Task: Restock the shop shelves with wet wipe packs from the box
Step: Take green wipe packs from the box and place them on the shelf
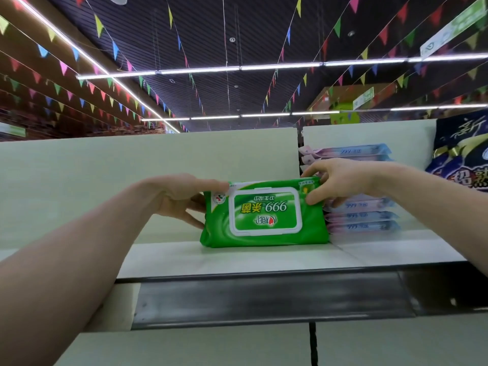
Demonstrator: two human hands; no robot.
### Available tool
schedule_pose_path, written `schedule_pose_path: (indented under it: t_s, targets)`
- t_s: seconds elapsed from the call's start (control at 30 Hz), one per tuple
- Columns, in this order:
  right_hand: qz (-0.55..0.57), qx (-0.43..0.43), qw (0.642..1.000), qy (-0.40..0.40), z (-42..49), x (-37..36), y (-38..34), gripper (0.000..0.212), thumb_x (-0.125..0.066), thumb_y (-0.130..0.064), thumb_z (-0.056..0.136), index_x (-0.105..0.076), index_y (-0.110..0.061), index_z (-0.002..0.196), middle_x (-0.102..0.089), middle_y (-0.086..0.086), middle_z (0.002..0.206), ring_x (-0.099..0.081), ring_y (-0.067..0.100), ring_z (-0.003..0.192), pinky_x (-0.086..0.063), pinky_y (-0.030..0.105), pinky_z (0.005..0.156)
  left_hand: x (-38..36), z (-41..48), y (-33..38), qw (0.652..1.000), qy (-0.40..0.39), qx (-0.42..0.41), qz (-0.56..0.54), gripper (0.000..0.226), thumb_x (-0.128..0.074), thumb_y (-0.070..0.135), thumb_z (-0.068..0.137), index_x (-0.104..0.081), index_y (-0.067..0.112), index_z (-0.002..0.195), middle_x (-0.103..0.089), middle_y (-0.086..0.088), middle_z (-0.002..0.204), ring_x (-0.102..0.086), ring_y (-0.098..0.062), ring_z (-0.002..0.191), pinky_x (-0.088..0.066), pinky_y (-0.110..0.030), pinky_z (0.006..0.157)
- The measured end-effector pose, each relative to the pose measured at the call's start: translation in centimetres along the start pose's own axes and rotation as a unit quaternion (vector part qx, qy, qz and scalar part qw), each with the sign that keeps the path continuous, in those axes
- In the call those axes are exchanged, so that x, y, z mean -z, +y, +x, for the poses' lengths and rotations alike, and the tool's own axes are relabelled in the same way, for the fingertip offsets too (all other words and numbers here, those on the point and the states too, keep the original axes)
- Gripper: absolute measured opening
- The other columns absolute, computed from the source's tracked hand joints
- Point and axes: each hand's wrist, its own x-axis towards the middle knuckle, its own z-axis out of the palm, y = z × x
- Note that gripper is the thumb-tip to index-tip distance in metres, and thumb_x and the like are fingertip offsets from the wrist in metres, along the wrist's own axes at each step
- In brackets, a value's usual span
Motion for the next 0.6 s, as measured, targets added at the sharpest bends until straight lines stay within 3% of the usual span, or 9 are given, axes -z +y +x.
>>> schedule_pose_path:
  t_s: [0.13,0.2,0.33,0.43,0.5,0.6]
  targets:
    - [-0.208,0.07,0.974,0.053,-0.2,-0.7,-2.3,0.065,-0.069,-0.051,0.079,-0.045,-0.022,0.133,-0.045,0.001,0.136,-0.046,0.018,0.121,-0.037,0.036,0.106,-0.1,0.0,-0.5,0.997,-0.016,-0.007,0.072,0.048,-0.075,0.021,0.076,-0.056,0.013,0.119,-0.069,-0.007,0.114,-0.066,-0.023,0.105,-0.054,-0.049,0.09]
    - [-0.227,0.103,0.967,0.042,0.2,-1.9,-4.0,0.072,-0.066,-0.059,0.078,-0.042,-0.024,0.136,-0.043,-0.001,0.14,-0.045,0.018,0.123,-0.034,0.039,0.109,-0.2,0.2,-0.7,0.998,-0.002,-0.029,0.06,0.045,-0.073,0.016,0.081,-0.051,0.011,0.12,-0.068,-0.01,0.116,-0.066,-0.027,0.106,-0.051,-0.05,0.094]
    - [-0.189,0.112,0.974,-0.046,2.1,-3.9,-6.6,0.078,-0.075,-0.052,0.073,-0.039,-0.026,0.137,-0.061,-0.007,0.116,-0.065,0.012,0.089,-0.054,0.032,0.088,0.0,0.0,-0.5,0.994,0.002,-0.096,0.041,0.039,-0.074,0.014,0.075,-0.052,0.012,0.106,-0.069,-0.013,0.109,-0.068,-0.03,0.1,-0.053,-0.048,0.092]
    - [-0.122,0.121,0.984,-0.052,2.7,-4.0,-7.2,0.082,-0.081,-0.04,0.069,-0.04,-0.021,0.137,-0.066,-0.001,0.114,-0.07,0.019,0.084,-0.059,0.035,0.076,-0.1,-0.5,0.0,0.987,0.015,-0.16,0.013,0.04,-0.075,0.012,0.07,-0.052,0.014,0.102,-0.07,-0.01,0.106,-0.067,-0.027,0.098,-0.054,-0.044,0.089]
    - [-0.038,0.133,0.99,-0.042,2.4,-3.5,-7.1,0.062,-0.081,-0.028,0.073,-0.048,-0.014,0.124,-0.071,0.005,0.099,-0.073,0.023,0.074,-0.06,0.034,0.063,-0.1,-0.5,0.4,0.979,0.041,-0.194,-0.038,0.052,-0.076,0.016,0.066,-0.052,0.016,0.112,-0.068,-0.009,0.111,-0.066,-0.025,0.101,-0.053,-0.044,0.09]
    - [0.08,0.166,0.98,0.068,1.7,-1.8,-7.2,0.046,-0.078,-0.028,0.076,-0.05,-0.015,0.11,-0.071,0.006,0.086,-0.072,0.02,0.063,-0.056,0.027,0.05,0.3,0.1,0.5,0.97,0.064,-0.198,-0.122,0.087,-0.084,0.035,0.063,-0.04,0.017,0.136,-0.06,-0.009,0.123,-0.061,-0.024,0.11,-0.05,-0.045,0.091]
